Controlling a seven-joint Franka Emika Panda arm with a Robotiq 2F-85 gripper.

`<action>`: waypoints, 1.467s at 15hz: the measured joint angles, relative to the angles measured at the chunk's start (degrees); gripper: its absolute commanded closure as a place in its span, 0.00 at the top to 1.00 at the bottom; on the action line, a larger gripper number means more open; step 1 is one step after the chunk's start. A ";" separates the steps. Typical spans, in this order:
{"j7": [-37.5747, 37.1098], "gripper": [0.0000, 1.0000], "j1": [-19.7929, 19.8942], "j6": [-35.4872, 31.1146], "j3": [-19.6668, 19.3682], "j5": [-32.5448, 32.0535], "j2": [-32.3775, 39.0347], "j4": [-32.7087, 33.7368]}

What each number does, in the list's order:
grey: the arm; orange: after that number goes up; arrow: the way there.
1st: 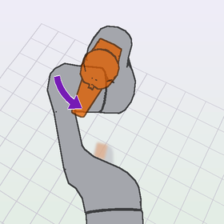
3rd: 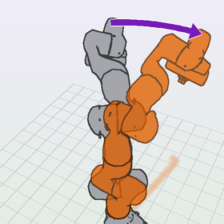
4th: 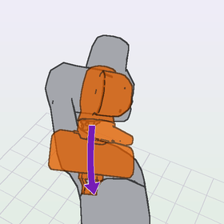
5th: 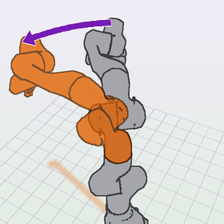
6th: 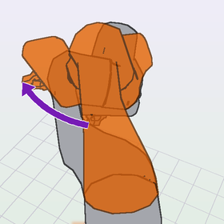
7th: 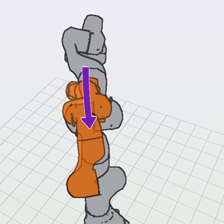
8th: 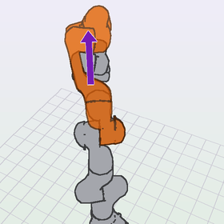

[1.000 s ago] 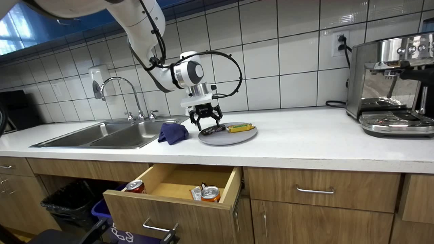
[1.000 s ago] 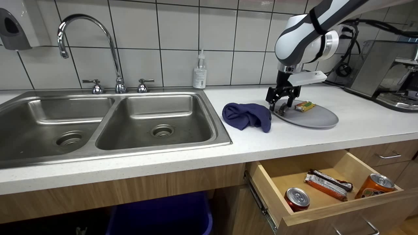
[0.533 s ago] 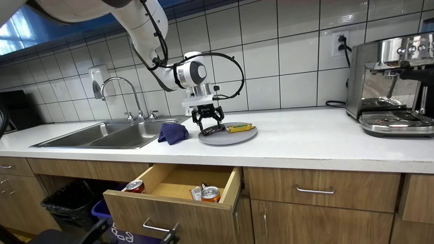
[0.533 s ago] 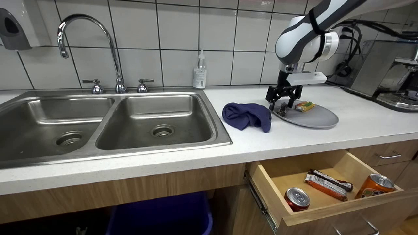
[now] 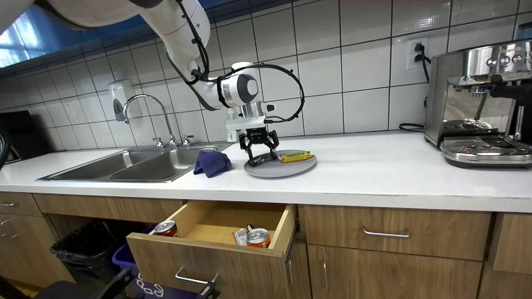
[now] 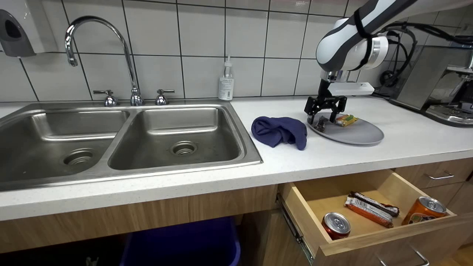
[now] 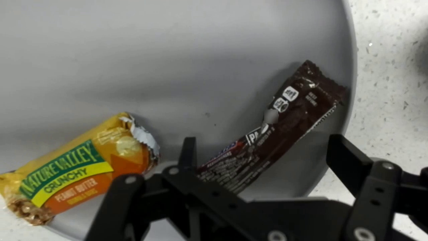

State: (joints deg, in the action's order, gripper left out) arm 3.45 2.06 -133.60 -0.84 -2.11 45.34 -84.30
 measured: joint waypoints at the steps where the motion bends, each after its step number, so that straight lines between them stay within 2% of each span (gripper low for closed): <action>1: 0.00 1.00 0.11 0.00 0.00 0.05 0.00 0.00; 6: 0.00 0.99 0.35 0.31 -0.01 0.26 0.01 0.00; 7: 0.00 0.75 0.40 0.62 -0.01 0.29 0.02 0.00; 8: 0.00 0.75 0.45 1.03 -0.01 0.31 0.03 0.00; 9: 0.00 0.70 0.51 1.40 -0.01 0.35 0.05 0.01; 12: 0.00 0.44 0.68 2.10 -0.01 0.64 0.16 0.01; 17: 0.00 0.07 0.94 2.72 -0.10 0.68 0.22 0.50; 18: 0.00 0.01 1.01 2.91 -0.09 0.68 0.23 0.61; 19: 0.00 0.00 1.04 3.02 -0.09 0.68 0.23 0.67; 20: 0.00 0.04 1.03 3.08 -0.09 0.68 0.23 0.71; 22: 0.00 0.04 1.03 3.12 -0.07 0.68 0.23 0.72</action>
State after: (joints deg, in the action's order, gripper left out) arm 3.44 3.09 -130.47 -0.91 -1.43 45.57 -83.58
